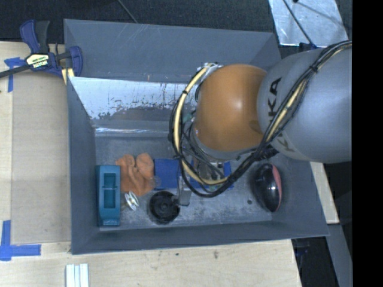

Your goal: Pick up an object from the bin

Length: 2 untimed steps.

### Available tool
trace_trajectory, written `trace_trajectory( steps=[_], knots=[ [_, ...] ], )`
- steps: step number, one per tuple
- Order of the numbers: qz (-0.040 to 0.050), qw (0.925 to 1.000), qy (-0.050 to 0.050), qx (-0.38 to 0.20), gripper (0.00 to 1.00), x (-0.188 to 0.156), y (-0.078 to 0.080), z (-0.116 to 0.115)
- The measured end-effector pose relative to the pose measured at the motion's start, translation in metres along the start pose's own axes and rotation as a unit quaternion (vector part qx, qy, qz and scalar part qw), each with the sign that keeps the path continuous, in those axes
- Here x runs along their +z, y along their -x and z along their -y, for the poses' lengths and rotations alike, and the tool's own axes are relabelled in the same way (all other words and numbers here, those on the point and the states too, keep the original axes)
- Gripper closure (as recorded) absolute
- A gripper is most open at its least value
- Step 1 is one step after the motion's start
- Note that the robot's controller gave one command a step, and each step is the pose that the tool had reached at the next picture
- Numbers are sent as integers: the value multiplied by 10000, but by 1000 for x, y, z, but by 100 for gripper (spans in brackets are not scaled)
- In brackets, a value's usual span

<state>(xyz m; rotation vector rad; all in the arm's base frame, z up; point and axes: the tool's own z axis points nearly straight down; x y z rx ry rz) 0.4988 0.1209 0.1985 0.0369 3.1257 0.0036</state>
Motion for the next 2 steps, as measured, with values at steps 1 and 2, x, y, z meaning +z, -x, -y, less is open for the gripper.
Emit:
trace_trajectory(
  steps=[1,2],
  knots=[
    [-44,9999,-5,-102,0,80,2,9],
    [-86,9982,-16,-589,0,104,-9,0]
  ],
)
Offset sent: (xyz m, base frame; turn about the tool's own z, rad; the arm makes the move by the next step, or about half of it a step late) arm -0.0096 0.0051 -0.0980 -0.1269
